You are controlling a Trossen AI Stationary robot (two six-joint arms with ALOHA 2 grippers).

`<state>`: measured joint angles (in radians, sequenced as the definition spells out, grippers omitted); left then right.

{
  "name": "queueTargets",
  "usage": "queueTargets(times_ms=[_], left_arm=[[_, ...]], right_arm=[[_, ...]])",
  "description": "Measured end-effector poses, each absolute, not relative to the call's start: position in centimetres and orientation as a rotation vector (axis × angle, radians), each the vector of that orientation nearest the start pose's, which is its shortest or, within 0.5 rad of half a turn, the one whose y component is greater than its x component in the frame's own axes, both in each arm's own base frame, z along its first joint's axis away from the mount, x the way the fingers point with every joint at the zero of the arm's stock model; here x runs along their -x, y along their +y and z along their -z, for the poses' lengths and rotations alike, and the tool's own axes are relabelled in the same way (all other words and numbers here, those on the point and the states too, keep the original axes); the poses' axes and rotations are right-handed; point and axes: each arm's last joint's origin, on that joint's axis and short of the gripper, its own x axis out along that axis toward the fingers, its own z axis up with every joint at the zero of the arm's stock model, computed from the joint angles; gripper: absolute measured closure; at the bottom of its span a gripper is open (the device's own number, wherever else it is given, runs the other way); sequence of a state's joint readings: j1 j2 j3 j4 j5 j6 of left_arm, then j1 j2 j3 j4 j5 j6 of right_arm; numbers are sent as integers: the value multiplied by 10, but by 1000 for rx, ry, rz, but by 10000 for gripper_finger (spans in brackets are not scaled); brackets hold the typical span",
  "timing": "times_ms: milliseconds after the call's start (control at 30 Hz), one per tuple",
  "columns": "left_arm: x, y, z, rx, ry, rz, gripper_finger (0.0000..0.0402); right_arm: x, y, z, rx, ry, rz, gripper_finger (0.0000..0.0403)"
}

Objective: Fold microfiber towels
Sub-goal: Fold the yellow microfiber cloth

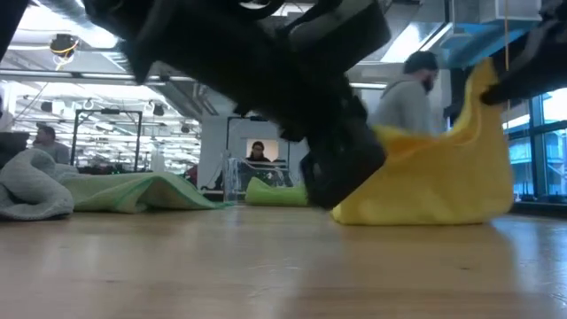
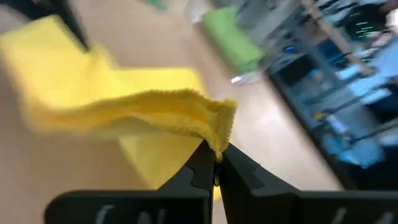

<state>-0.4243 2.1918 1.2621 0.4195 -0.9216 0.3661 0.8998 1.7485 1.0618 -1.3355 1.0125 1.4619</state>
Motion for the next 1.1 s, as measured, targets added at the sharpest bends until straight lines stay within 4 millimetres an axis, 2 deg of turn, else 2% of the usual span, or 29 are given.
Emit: queueTargets(times_ms=[233, 333, 467, 600, 767, 933, 1100], left_arm=[[-402, -183, -114, -616, 478, -380, 401], [-402, -181, -118, -637, 474, -400, 401], [-411, -161, -121, -647, 492, -430, 401], [-422, -129, -119, -622, 533, -445, 401], [-431, -96, -115, -549, 577, -436, 401], [-432, -79, -110, -487, 627, -419, 401], [-433, -73, -108, -429, 635, -410, 401]], right_arm=[[-170, 202, -175, 254, 784, 663, 383], [-168, 204, -175, 252, 787, 657, 383], [-170, 198, -176, 291, 796, 683, 383], [-176, 182, -178, 359, 820, 759, 382], [-178, 156, -163, 417, 871, 851, 382], [-172, 138, -138, 385, 885, 883, 382], [-166, 131, -121, 342, 862, 873, 382]])
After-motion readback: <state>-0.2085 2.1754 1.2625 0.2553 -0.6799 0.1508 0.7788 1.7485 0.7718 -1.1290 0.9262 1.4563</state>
